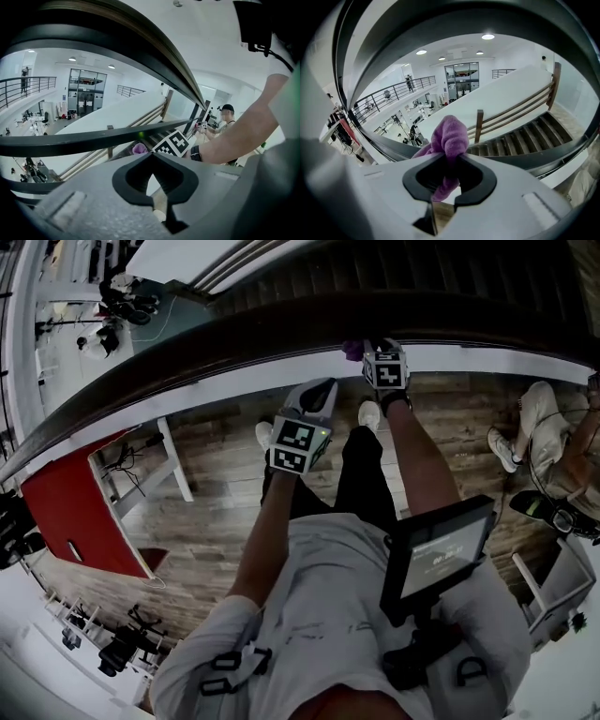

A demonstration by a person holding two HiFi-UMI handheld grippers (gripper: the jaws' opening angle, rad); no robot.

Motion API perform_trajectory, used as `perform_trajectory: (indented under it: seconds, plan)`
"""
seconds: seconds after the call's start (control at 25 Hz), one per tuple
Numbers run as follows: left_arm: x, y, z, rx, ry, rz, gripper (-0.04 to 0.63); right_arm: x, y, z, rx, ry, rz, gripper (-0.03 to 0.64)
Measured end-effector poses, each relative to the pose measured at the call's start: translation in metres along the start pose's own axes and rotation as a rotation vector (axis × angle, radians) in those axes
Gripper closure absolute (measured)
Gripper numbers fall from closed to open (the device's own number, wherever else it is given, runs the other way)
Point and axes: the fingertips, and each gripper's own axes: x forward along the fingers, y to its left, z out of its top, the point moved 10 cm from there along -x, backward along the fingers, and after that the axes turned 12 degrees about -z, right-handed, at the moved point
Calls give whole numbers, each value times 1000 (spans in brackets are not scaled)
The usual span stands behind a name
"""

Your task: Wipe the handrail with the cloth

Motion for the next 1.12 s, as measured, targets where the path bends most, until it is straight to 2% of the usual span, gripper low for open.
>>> perform_trajectory:
  seconds: [0.44, 0.64, 0.96, 1.12]
  plan:
    - [72, -37, 38, 15, 33, -58, 595, -10, -98, 1, 45, -10, -35, 558]
    - [93, -46, 39, 21, 19, -81, 595, -12, -120, -12, 75, -30, -57, 557]
    - [121, -58, 38, 49, 59, -142, 595, -16, -143, -15, 95, -55, -60, 557]
    - [155, -74, 45, 67, 72, -178, 595, -16, -184, -21, 135, -60, -88, 555]
